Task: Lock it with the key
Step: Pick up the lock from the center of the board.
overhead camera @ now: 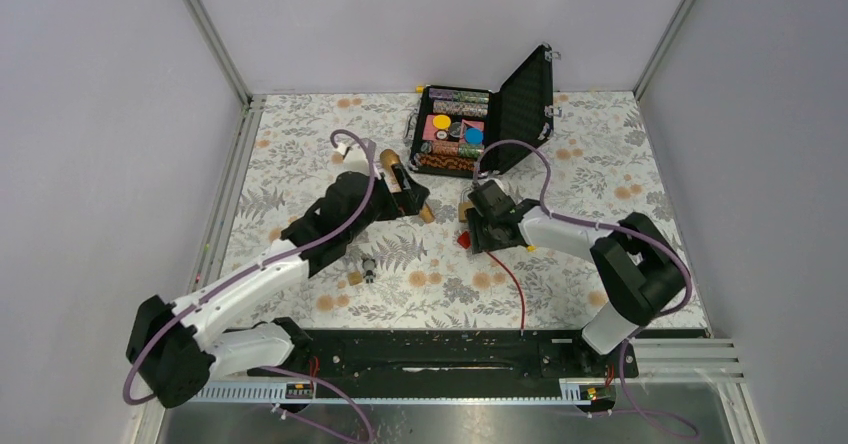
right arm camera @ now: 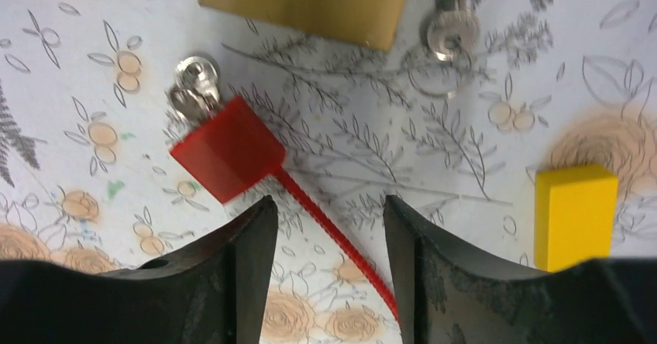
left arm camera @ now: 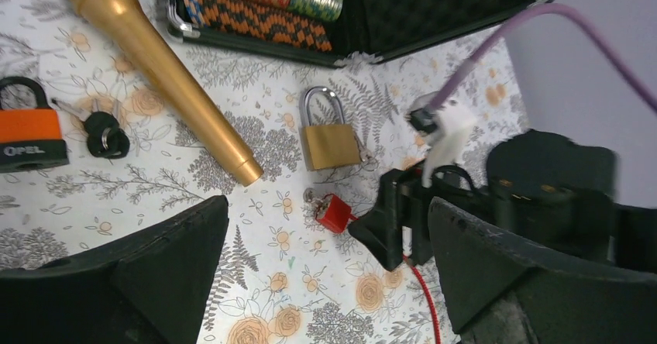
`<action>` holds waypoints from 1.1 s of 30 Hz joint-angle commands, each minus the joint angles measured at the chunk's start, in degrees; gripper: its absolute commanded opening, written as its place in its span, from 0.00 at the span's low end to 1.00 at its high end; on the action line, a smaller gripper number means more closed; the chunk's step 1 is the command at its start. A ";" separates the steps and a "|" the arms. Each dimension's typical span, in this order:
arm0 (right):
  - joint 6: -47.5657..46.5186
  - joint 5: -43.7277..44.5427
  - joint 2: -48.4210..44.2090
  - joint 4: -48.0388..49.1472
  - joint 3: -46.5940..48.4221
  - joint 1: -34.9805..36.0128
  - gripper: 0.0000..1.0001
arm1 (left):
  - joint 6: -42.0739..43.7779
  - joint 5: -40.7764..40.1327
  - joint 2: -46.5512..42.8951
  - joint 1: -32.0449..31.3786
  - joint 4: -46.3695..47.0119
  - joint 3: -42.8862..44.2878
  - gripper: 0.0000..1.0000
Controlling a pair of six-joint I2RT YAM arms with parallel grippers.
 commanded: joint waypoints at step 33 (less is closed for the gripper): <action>-21.57 -10.43 -27.29 -1.84 3.08 14.59 0.00 | -0.87 9.02 -19.57 0.66 -10.59 -1.64 0.99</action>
